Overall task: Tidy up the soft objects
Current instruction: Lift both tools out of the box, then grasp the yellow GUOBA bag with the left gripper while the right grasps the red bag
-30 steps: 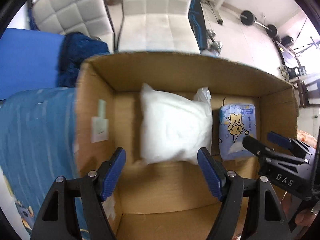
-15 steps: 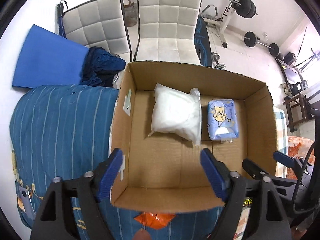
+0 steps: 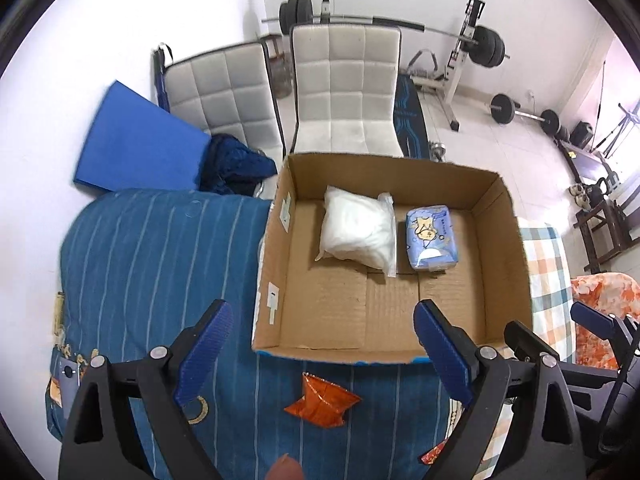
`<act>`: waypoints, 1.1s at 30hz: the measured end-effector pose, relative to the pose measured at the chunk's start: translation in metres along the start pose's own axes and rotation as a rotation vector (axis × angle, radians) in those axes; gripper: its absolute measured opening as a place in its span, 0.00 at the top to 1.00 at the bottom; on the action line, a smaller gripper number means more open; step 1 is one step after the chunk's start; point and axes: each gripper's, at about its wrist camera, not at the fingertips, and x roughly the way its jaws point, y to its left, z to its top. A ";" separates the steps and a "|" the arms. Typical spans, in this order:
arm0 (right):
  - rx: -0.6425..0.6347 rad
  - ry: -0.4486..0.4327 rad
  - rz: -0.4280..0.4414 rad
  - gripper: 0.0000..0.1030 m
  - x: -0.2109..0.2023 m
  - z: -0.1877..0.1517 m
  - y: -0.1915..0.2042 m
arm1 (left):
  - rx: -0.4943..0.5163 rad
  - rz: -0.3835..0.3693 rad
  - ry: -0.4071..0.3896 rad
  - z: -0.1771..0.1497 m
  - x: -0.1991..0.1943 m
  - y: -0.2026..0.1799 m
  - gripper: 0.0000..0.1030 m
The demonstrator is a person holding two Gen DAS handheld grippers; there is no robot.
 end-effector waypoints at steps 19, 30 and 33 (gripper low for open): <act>0.024 0.073 0.078 0.09 -0.042 -0.100 -0.038 | 0.106 -0.043 0.136 -0.103 -0.026 -0.017 0.10; 0.021 0.404 0.021 0.09 0.063 -0.227 -0.086 | 0.097 -0.184 0.674 -0.250 0.088 -0.055 0.10; 0.038 0.441 0.032 0.09 0.078 -0.242 -0.090 | 0.056 -0.194 0.742 -0.268 0.115 -0.066 0.11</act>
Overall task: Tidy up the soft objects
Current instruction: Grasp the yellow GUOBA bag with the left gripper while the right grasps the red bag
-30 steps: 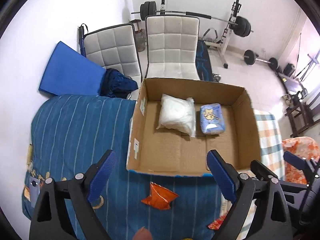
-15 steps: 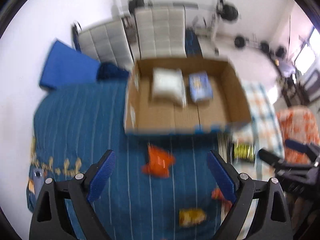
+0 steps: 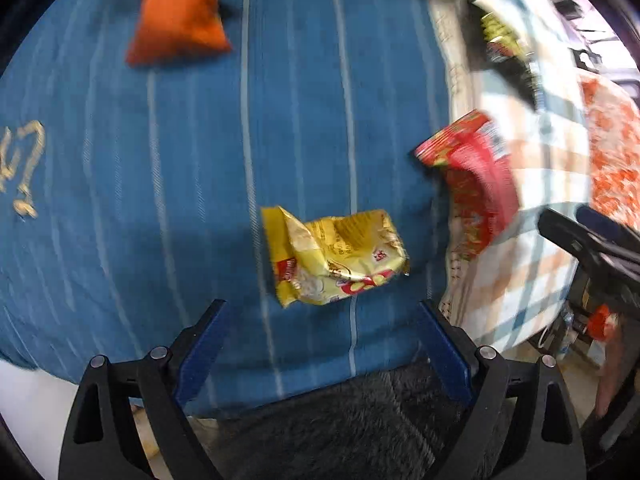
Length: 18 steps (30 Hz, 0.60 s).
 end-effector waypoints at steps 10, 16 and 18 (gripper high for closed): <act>-0.002 0.006 0.038 0.09 0.042 0.010 0.018 | -0.076 0.026 -0.066 0.026 0.032 -0.002 0.46; -0.021 0.052 0.040 0.28 0.067 0.016 0.035 | -0.085 0.026 -0.091 0.022 0.030 -0.006 0.51; -0.025 0.061 0.024 0.35 0.071 0.015 0.039 | -0.094 0.021 -0.093 0.019 0.027 -0.003 0.52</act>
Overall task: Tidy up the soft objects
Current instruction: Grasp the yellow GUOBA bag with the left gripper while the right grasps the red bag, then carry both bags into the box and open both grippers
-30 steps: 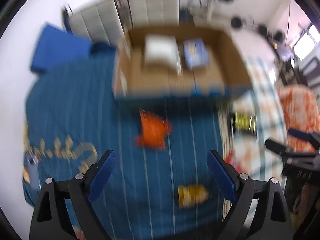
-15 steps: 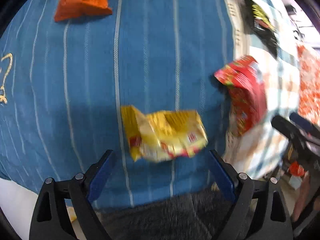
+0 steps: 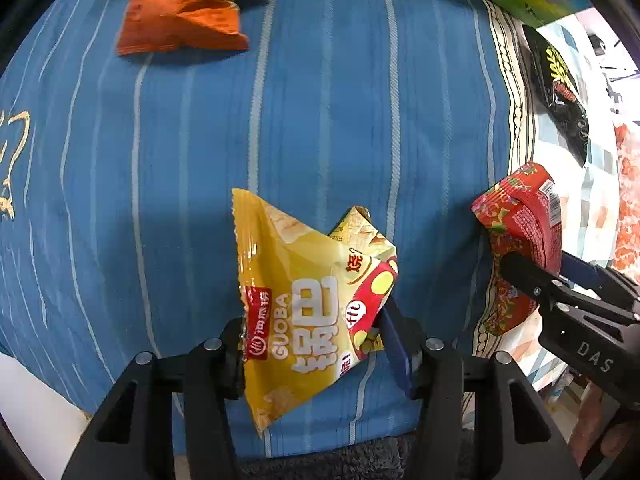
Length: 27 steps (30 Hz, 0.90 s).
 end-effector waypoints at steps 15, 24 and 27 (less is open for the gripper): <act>0.055 -0.060 0.052 0.53 -0.055 -0.017 0.006 | 0.048 0.052 -0.203 -0.016 -0.086 -0.019 0.55; 0.110 -0.250 0.084 0.53 -0.161 -0.010 0.000 | 0.088 0.013 -0.386 -0.013 -0.187 -0.022 0.55; 0.107 -0.290 0.095 0.53 -0.191 -0.001 0.005 | 0.102 0.001 -0.440 -0.010 -0.217 -0.019 0.55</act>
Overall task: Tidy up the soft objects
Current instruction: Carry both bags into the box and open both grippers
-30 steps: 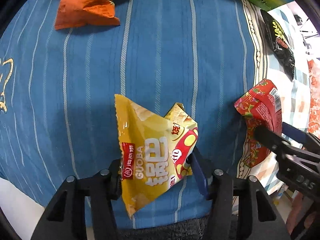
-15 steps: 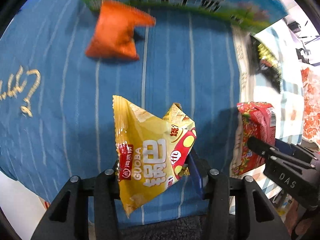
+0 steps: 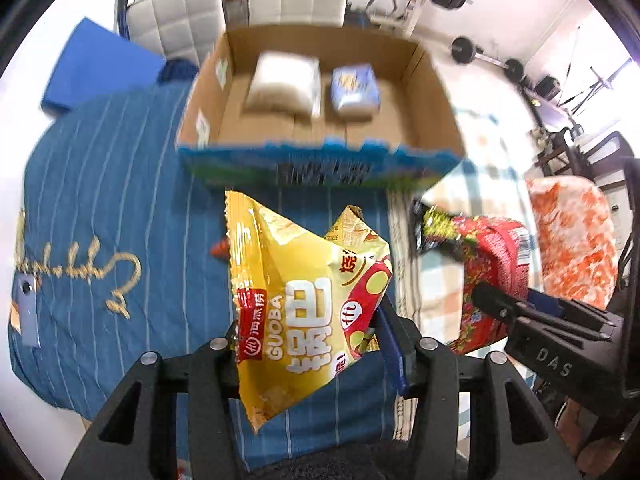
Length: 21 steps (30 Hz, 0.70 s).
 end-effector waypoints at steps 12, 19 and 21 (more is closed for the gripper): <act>-0.033 -0.092 0.079 0.53 -0.052 0.027 0.031 | -0.007 -0.049 -0.113 0.064 -0.044 0.011 0.55; -0.030 -0.117 0.096 0.53 -0.056 0.076 0.048 | -0.026 -0.040 -0.109 0.112 -0.035 0.034 0.55; -0.029 -0.122 0.091 0.53 -0.052 0.094 0.051 | -0.028 -0.032 -0.090 0.129 -0.025 0.043 0.55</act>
